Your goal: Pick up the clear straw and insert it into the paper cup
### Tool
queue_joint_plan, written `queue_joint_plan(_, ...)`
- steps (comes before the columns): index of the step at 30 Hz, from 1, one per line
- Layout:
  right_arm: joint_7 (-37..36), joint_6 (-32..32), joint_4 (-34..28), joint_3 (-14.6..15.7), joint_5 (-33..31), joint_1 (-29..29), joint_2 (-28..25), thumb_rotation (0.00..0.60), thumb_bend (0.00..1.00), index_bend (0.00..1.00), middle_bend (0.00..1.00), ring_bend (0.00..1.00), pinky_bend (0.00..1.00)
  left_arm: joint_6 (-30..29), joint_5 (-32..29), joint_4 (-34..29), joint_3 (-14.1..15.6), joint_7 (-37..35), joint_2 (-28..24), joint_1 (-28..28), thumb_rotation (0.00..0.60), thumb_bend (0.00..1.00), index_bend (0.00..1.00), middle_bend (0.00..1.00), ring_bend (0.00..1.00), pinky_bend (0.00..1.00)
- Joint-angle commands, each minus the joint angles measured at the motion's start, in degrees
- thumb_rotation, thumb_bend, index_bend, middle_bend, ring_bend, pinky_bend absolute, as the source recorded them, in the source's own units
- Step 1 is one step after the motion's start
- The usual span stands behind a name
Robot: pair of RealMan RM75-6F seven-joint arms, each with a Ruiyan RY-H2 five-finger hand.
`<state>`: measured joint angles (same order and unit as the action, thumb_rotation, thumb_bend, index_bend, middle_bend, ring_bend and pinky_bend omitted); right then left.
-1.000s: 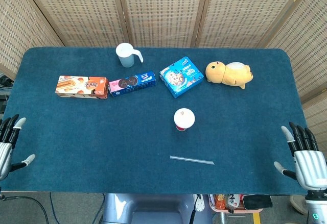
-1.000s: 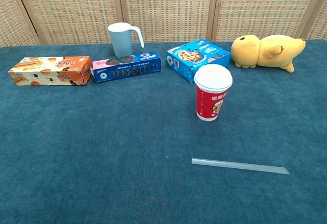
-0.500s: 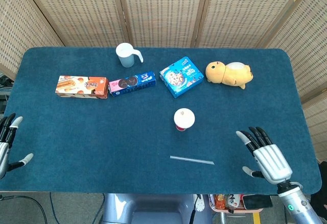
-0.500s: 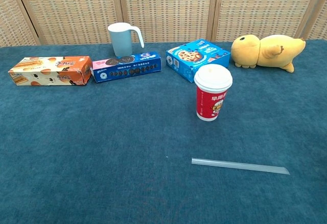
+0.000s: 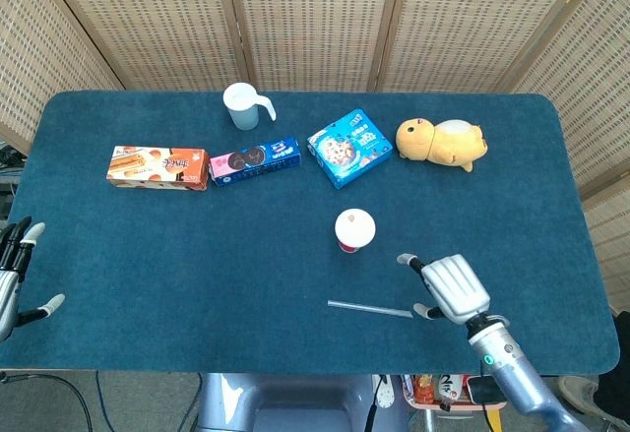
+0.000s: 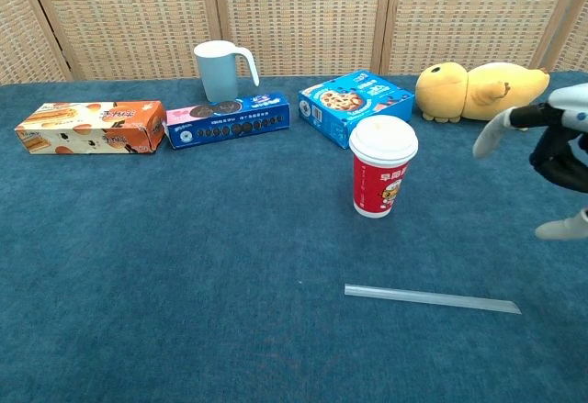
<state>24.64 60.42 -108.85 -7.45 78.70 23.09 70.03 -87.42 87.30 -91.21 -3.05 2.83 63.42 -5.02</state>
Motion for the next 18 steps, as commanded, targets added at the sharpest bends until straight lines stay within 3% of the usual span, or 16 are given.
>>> queue_joint_plan(1, 11.8, -1.6, -1.7, -1.9, -11.2, 4.1, 7.9, 0.6, 0.12, 0.37, 0.88, 0.78, 0.99, 0.5, -0.4, 0.1, -0.1, -0.2, 0.0, -0.2, 0.6, 0.09, 0.0, 0.0, 0.0, 0.0)
queue_joint_plan(10, 28.1, 5.8, -1.4, -3.2, -33.4, 10.0, 21.9, 0.6, 0.26, 0.45, 0.88, 0.78, 0.99, 1.5, -1.4, 0.4, -0.4, -1.6, -0.3, -0.6, 0.6, 0.09, 0.0, 0.0, 0.0, 0.0)
queue_joint_plan(18, 31.3, 10.8, 1.2, -2.7, -37.6, 12.8, 27.7, 0.6, 0.38, 0.47, 0.88, 0.78, 0.99, 1.5, -1.5, 0.6, -0.5, -2.7, -0.7, -0.6, 0.6, 0.09, 0.0, 0.0, 0.0, 0.0)
